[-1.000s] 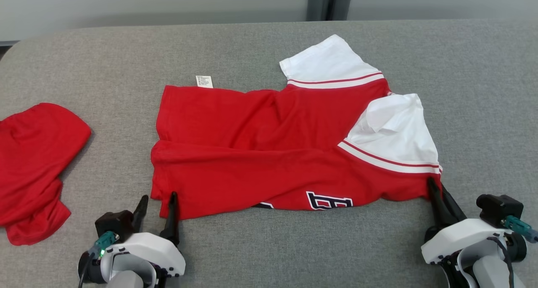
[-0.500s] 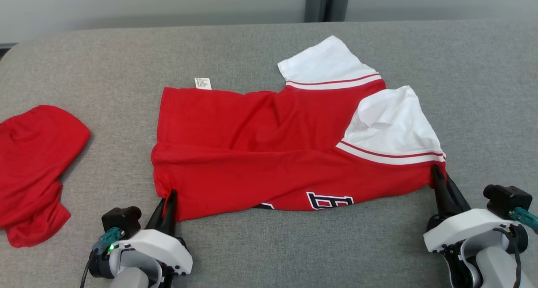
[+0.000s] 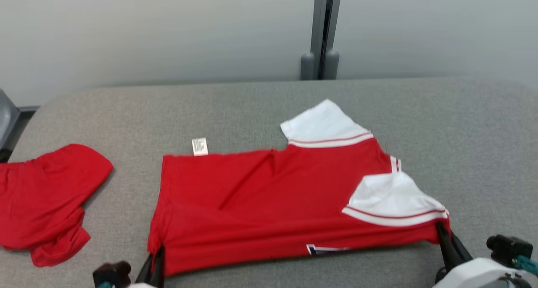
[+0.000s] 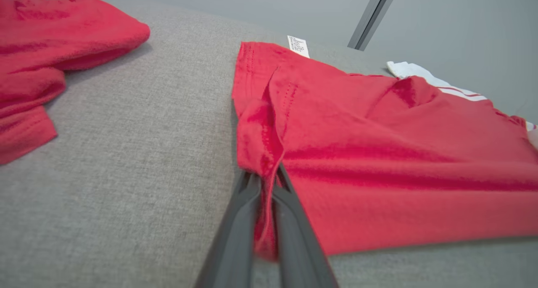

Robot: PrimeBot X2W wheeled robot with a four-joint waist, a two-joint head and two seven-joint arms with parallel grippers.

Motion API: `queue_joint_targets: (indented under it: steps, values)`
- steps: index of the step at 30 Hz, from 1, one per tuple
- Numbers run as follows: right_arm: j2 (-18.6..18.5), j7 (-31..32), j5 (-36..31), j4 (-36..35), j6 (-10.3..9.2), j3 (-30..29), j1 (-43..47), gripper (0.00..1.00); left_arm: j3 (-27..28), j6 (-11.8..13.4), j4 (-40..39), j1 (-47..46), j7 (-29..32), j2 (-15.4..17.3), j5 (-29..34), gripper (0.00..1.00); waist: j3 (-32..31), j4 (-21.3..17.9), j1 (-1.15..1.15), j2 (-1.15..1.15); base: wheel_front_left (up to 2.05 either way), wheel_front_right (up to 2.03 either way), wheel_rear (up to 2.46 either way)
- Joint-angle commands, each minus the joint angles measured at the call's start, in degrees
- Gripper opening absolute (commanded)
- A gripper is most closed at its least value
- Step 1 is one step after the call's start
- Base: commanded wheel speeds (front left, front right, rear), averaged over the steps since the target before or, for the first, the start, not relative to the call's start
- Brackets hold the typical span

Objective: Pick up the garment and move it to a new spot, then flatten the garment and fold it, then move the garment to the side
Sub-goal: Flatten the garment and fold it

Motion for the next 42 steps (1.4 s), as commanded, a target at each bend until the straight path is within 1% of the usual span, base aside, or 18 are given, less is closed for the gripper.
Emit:
queue_joint_targets:
  steps: [1,6,9,10,11,12,13,19,23,25,28,30,31,37,42]
  values:
    - [-1.31,-0.04,0.90,0.16,-0.06,0.20,1.19,0.00,0.83,0.61,0.35,1.33,-0.04,0.75,0.25,0.00,-2.18,-0.17,0.00,0.00,0.00,0.00,0.00]
    - [-2.23,-0.05,3.36,0.48,-0.11,2.70,5.15,0.00,0.57,1.13,1.27,5.44,-0.07,0.76,-1.02,0.00,-3.21,-0.37,0.00,0.00,0.00,0.00,0.00]
    - [-2.24,-0.06,4.13,0.87,-0.11,3.54,5.93,0.00,0.09,1.31,1.53,6.25,-0.07,0.75,-1.76,0.00,-3.17,-0.39,0.00,0.00,0.00,0.00,0.00]
    - [-2.22,-0.06,4.39,1.19,-0.11,3.98,6.10,0.05,-0.30,1.50,1.49,6.46,-0.07,0.76,-1.96,0.20,-3.11,-0.35,0.00,0.00,0.00,0.00,0.00]
    - [-2.20,-0.06,4.49,1.38,-0.11,4.53,6.07,0.40,-0.73,1.79,1.39,6.58,-0.07,0.71,-2.16,0.67,-2.93,-0.32,0.00,0.00,0.00,0.00,0.00]
    - [-2.06,-0.07,4.94,1.43,-0.11,4.64,5.75,0.83,-1.06,1.92,1.24,6.49,-0.06,0.70,-2.27,0.87,-2.74,-0.29,0.00,0.00,0.00,0.00,0.00]
    - [-1.88,-0.07,5.23,1.32,-0.10,4.44,5.25,1.00,-1.35,2.32,0.94,6.30,-0.06,0.63,-2.47,1.00,-2.59,-0.25,0.00,0.00,0.00,0.00,0.00]
    - [-2.81,-0.05,3.69,0.15,-0.04,3.19,1.98,1.00,-1.28,4.25,-2.02,4.35,-0.06,0.54,-0.59,1.00,-1.21,0.10,0.00,0.00,0.00,0.00,0.00]
    - [-2.92,-0.04,0.35,-0.92,-0.04,2.28,-2.15,1.00,-0.70,5.19,-3.10,-0.33,-0.06,0.54,1.71,1.00,1.03,0.46,0.00,0.00,0.00,0.00,0.00]
    - [-2.50,-0.04,-1.03,-0.47,-0.04,3.11,-4.64,1.00,-0.79,5.06,-0.90,-3.44,-0.05,0.51,2.09,1.00,1.99,0.53,0.00,0.00,0.00,0.00,0.00]
    - [-2.26,-0.04,-2.66,0.67,-0.04,3.99,-8.86,1.00,-1.34,4.50,4.60,-9.35,0.48,0.88,2.51,1.00,2.80,0.42,0.00,0.00,0.00,0.00,0.00]
    - [-1.78,0.08,-3.26,1.55,-0.04,4.52,-11.61,1.00,-1.80,4.18,7.73,-13.44,1.45,1.42,2.82,1.00,3.54,0.12,0.00,0.00,0.00,0.00,0.00]
    - [-1.35,0.31,-3.73,2.57,-0.04,5.21,-13.97,1.00,-2.20,3.94,10.73,-16.53,2.54,1.89,3.13,1.00,4.28,-0.24,0.00,0.00,0.00,0.00,0.00]
    - [-0.11,0.68,-4.71,5.29,-0.04,7.37,-19.40,1.00,-2.89,3.37,17.97,-24.45,5.44,3.62,3.33,1.00,6.26,-1.27,0.00,0.00,0.00,0.00,0.00]
    - [0.40,0.61,-4.35,6.66,-0.04,9.33,-22.00,1.00,-3.01,2.90,22.29,-29.29,5.32,4.58,2.96,1.00,8.41,-1.87,0.00,0.00,0.00,0.00,0.00]
